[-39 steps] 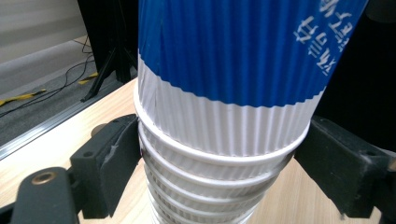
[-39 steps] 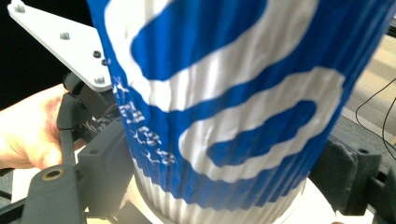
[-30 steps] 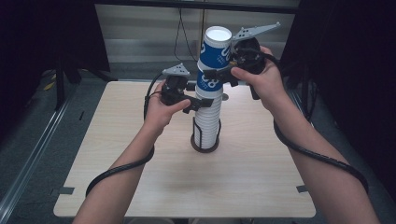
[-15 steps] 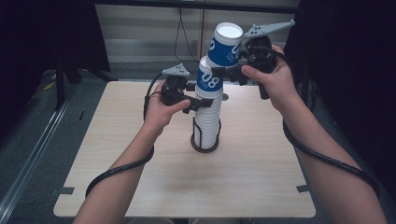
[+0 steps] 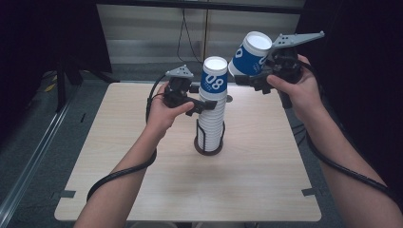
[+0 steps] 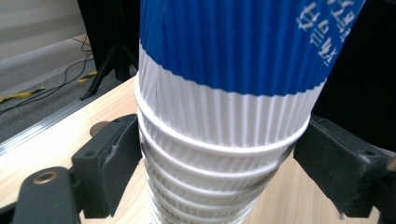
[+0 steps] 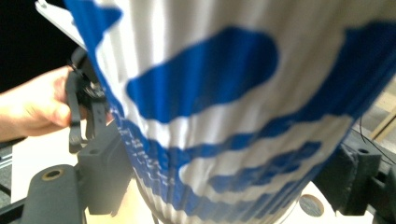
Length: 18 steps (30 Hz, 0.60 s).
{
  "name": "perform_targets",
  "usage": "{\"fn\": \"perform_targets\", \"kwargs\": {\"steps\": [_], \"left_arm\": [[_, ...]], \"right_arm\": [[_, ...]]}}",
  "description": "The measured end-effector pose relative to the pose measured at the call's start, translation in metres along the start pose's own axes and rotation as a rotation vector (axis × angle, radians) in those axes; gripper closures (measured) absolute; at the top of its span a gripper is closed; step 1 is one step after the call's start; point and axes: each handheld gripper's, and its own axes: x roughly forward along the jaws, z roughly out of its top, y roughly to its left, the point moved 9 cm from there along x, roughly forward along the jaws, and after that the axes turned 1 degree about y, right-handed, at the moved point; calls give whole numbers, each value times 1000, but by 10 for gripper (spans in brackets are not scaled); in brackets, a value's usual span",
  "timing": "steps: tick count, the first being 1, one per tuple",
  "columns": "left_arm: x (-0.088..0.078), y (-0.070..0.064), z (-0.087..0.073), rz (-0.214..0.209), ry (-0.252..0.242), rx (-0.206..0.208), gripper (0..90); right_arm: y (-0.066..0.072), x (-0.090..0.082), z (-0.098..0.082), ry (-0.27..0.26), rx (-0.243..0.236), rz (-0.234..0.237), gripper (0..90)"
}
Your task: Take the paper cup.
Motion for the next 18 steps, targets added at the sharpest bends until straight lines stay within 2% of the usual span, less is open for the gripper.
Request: {"fn": "perform_targets", "kwargs": {"steps": [10,15,18], "left_arm": [[-2,-1,-1,6,2,2,168],[-7,-1,-3,13,6,-1,158],[-11,-2,-5,22,21,15,158]], "right_arm": [[-12,-16,-26,2,20,-28,164],[-13,-15,-44,17,26,-28,164],[-13,-13,-55,26,30,-25,164]]}}
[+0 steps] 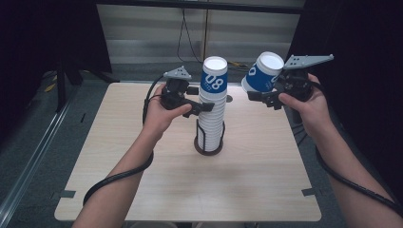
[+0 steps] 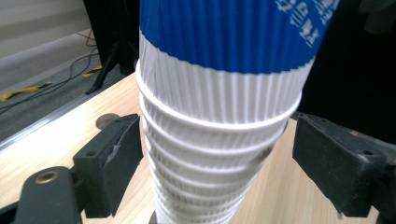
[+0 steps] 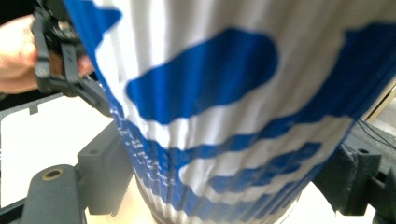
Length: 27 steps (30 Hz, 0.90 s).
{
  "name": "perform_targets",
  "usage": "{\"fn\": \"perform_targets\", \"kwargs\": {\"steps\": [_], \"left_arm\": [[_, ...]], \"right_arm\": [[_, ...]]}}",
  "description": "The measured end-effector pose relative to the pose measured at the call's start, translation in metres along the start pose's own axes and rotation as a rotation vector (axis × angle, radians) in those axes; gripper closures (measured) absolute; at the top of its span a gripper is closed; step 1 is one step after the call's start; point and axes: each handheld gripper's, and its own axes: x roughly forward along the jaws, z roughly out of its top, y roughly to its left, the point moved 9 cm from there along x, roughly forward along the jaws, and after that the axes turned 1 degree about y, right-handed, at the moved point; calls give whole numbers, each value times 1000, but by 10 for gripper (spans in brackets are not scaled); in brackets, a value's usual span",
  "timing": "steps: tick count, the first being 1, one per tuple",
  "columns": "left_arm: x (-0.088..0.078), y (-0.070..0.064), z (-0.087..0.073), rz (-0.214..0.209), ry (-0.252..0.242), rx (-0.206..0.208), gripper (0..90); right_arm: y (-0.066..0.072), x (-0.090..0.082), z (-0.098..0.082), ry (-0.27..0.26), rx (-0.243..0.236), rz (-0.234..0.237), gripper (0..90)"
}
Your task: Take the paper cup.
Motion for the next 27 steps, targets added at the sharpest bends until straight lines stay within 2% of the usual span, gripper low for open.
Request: {"fn": "perform_targets", "kwargs": {"steps": [2,8,16,27], "left_arm": [[-2,-1,-2,-4,1,-4,157],[-7,-4,-14,0,38,19,157],[-10,-7,-37,-8,52,14,157],[-13,-16,-64,-24,88,16,157]], "right_arm": [[1,3,-7,1,3,6,164],[5,8,-26,5,12,23,164],[9,12,-48,13,6,22,164],[28,21,-72,24,-5,69,164]]}}
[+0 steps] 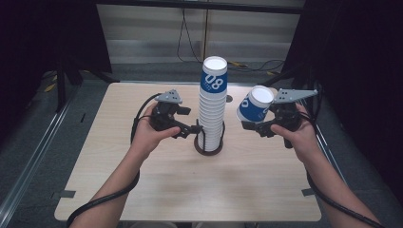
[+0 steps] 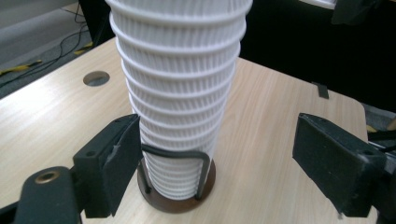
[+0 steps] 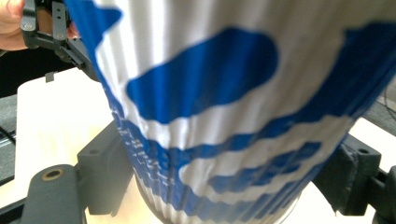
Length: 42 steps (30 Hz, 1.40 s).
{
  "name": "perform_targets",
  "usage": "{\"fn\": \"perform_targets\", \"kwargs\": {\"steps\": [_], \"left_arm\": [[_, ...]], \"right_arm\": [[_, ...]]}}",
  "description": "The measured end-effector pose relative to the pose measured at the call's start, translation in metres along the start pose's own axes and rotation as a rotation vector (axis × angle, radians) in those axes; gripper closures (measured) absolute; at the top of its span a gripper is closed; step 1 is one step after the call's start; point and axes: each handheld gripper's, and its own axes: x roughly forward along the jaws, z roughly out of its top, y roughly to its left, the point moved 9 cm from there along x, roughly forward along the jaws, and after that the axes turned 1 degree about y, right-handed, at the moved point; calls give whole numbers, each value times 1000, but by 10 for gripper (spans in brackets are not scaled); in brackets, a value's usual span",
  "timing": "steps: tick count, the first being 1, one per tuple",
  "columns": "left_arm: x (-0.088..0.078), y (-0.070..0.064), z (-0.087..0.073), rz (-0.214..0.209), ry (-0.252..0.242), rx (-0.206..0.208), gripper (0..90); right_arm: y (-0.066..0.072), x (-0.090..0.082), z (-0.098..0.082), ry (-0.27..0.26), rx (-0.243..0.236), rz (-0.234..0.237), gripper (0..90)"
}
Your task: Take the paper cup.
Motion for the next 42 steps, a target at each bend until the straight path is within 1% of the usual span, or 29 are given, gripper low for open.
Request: {"fn": "perform_targets", "kwargs": {"steps": [3,9,15,17,22,25,27,29,32,42], "left_arm": [[1,-1,-8,-4,12,1,157],[2,-6,-21,-15,26,-2,157],[3,-11,-31,-27,39,1,157],[3,-13,-34,-30,45,7,157],[4,-18,-40,-43,45,5,157],[5,-20,-44,-48,55,6,157],[6,-22,-47,-54,50,4,157],[7,-23,-50,-57,61,7,157],[9,-26,-53,-65,62,6,157],[12,-30,-62,-85,59,-2,157]], "right_arm": [[4,4,-7,16,-13,3,164],[12,10,-17,26,-18,26,164],[18,17,-27,43,-28,35,164],[20,19,-29,46,-29,40,164],[25,22,-34,51,-39,49,164],[28,24,-38,61,-44,51,164],[30,26,-41,65,-47,57,164],[32,28,-43,72,-48,61,164],[35,31,-48,87,-65,66,165],[47,43,-60,114,-77,107,170]]}}
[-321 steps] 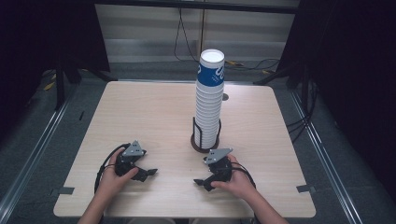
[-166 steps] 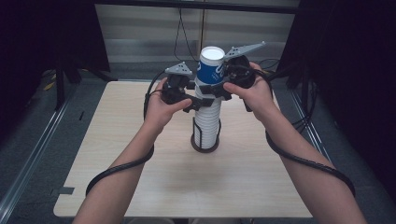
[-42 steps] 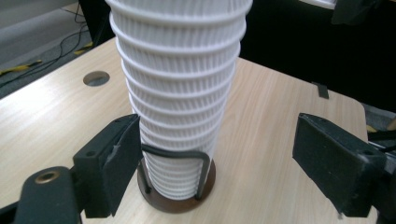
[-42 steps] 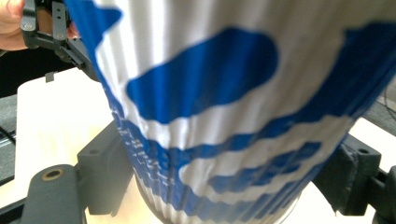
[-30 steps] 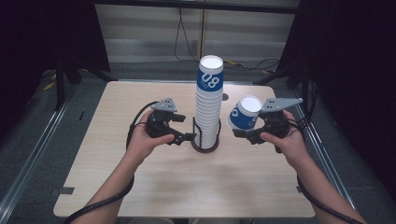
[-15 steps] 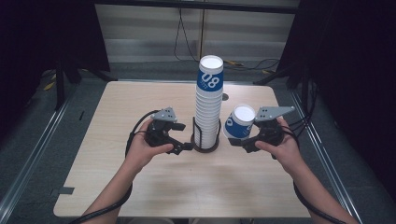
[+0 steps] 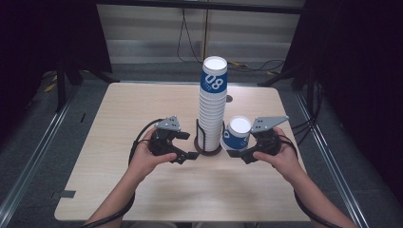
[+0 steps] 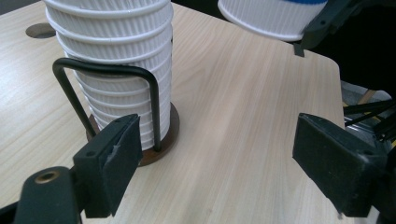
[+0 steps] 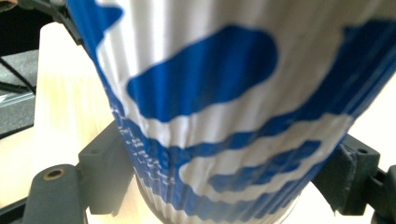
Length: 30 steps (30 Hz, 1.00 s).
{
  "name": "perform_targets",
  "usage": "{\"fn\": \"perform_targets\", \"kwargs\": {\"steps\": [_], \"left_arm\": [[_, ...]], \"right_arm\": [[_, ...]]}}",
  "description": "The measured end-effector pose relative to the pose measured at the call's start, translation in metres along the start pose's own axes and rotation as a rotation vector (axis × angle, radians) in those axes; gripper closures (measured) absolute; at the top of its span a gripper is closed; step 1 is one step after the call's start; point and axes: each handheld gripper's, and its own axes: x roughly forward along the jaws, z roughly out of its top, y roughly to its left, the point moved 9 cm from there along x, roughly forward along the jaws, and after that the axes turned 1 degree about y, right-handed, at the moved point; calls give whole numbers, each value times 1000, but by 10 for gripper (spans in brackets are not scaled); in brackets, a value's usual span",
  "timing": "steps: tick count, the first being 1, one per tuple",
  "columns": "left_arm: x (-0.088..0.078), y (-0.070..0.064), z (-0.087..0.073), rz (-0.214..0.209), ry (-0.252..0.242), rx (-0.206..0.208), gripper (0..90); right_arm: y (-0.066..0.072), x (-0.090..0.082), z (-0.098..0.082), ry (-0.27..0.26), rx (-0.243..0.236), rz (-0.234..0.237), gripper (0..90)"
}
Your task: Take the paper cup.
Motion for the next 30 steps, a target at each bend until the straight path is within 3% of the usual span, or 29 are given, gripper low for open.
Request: {"fn": "perform_targets", "kwargs": {"steps": [14,30], "left_arm": [[6,-4,-13,-16,6,-12,157],[12,-7,-25,-26,33,-17,157]], "right_arm": [[12,15,-17,85,-29,57,188],[15,23,-32,274,-91,96,190]]}}
